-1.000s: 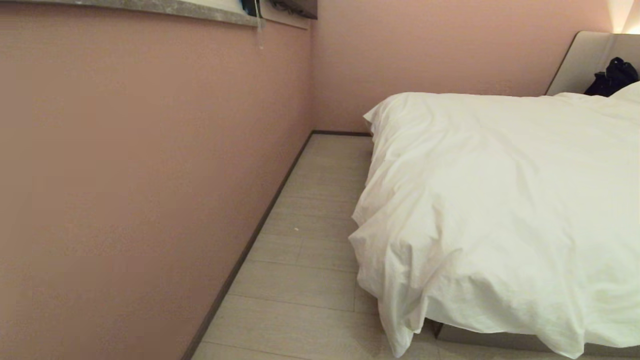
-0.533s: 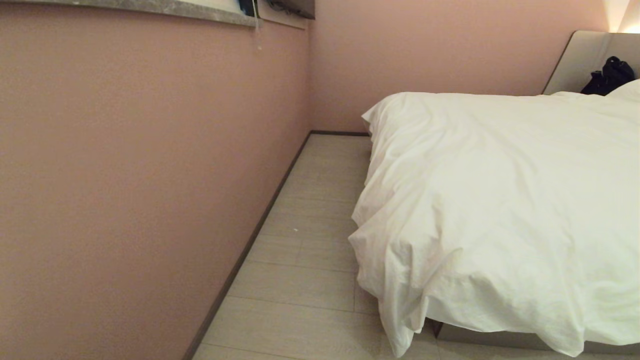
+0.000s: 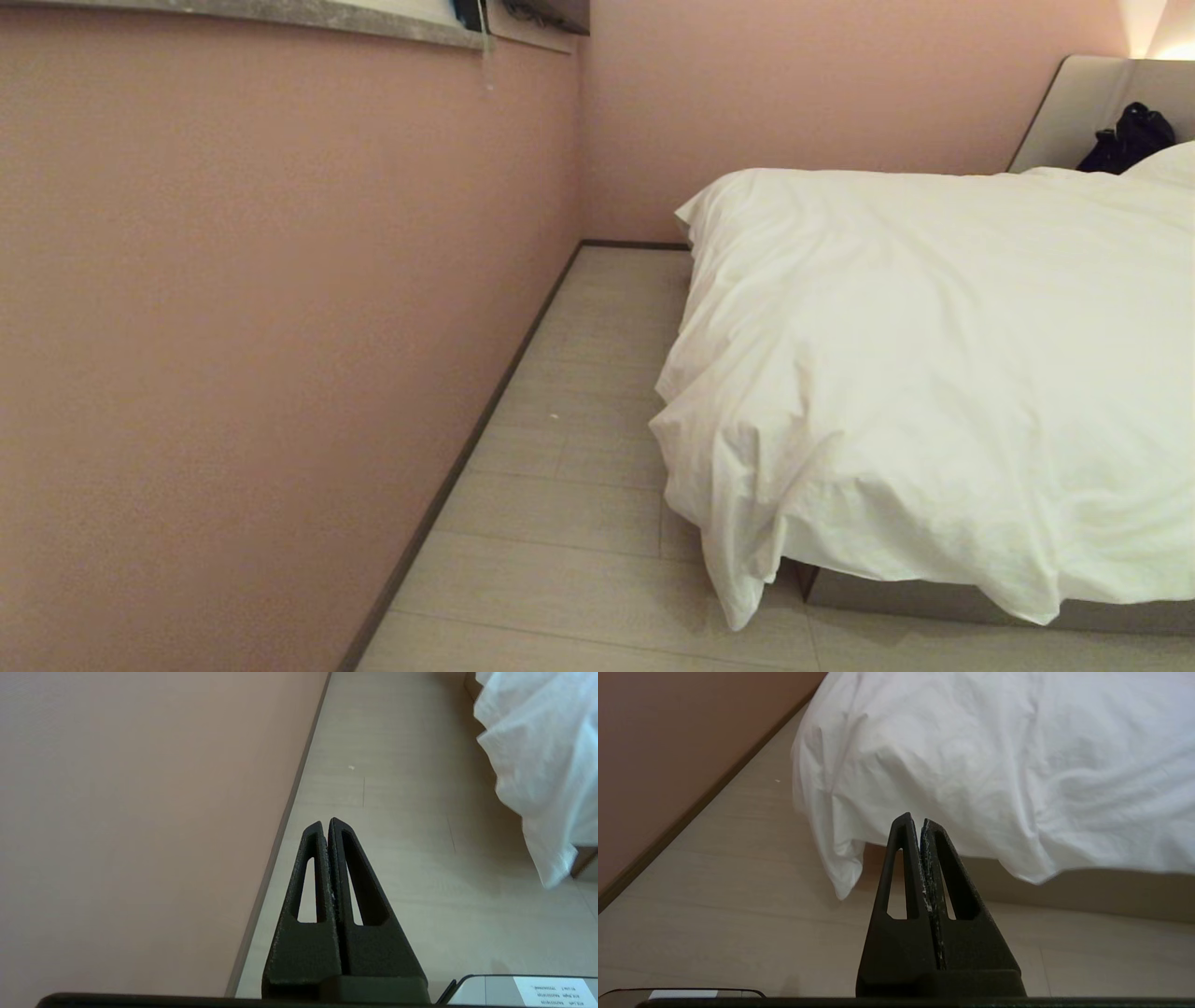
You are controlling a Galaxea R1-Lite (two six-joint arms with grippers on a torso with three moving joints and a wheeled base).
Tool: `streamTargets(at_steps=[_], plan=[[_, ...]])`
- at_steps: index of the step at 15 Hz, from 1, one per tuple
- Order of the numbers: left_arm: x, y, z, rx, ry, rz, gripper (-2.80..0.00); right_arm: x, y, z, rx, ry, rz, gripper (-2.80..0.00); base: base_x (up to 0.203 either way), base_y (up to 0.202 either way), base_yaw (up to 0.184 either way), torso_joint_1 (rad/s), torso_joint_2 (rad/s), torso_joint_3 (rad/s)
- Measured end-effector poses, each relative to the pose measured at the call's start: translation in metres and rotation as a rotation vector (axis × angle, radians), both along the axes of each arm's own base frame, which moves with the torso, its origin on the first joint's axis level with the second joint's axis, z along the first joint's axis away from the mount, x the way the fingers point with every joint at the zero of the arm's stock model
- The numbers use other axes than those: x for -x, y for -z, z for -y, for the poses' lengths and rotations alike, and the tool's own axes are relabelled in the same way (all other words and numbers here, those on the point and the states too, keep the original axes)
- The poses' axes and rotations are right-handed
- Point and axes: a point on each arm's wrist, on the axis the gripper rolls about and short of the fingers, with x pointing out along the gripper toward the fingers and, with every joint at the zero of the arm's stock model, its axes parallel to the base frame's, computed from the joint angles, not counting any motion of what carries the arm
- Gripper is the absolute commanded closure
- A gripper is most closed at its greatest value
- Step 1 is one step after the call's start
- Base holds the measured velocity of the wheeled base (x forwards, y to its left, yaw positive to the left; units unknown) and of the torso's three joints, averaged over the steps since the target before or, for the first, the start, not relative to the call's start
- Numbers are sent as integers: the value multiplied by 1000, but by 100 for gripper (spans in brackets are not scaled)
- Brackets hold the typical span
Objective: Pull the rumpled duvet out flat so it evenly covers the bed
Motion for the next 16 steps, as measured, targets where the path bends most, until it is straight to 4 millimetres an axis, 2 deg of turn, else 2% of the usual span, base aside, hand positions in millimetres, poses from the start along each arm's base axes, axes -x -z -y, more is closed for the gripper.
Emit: streamTargets(at_steps=[11, 16], plan=[[0, 0, 0, -1, 2, 1, 0, 0, 0, 0, 0, 0, 0, 0, -188, 0, 1, 1, 3, 3], [0, 0, 0, 5, 1, 0, 0, 0, 0, 0, 0, 0, 0, 0, -12, 0, -1, -1, -1, 0]])
